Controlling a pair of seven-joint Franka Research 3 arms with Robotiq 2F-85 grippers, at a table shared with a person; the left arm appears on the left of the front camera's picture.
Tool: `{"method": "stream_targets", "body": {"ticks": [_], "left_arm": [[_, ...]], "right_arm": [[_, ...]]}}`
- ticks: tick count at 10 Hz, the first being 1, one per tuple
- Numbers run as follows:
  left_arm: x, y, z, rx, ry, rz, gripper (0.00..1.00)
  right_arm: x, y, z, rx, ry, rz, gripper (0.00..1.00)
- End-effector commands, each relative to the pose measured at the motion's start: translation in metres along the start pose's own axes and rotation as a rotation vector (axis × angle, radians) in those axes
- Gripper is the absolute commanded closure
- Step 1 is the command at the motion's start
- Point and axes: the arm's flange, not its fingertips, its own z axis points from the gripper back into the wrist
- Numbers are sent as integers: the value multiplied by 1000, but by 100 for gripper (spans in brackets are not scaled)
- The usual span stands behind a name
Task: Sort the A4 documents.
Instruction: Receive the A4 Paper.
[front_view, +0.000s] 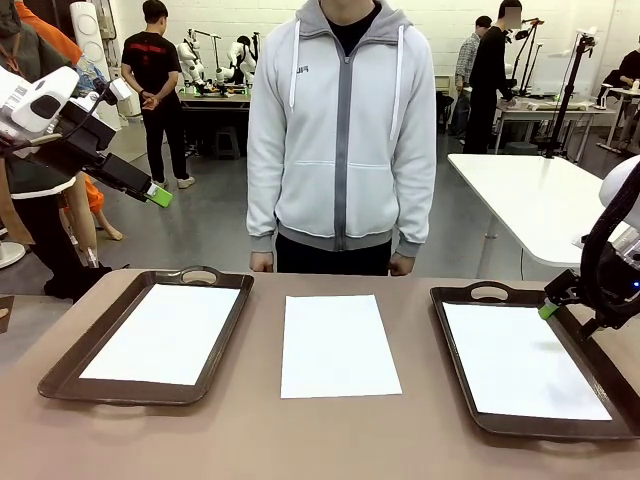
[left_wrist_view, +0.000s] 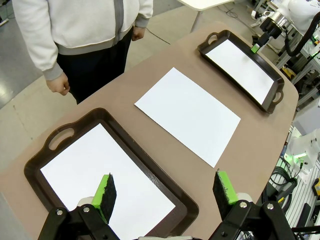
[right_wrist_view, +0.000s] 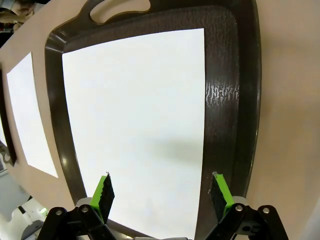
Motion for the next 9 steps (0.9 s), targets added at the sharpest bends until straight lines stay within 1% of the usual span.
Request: {"method": "stream_targets", "body": {"ticks": [1,8,9], "left_arm": [[0,0,0,-1,0,-1,0],[0,0,0,-1,0,-1,0],[0,0,0,-1,0,-1,0]], "right_arm": [[1,1,0,0,0,1,0],[0,0,0,0,0,0,0],[-8,24,4,-15,-13,107,0]]}}
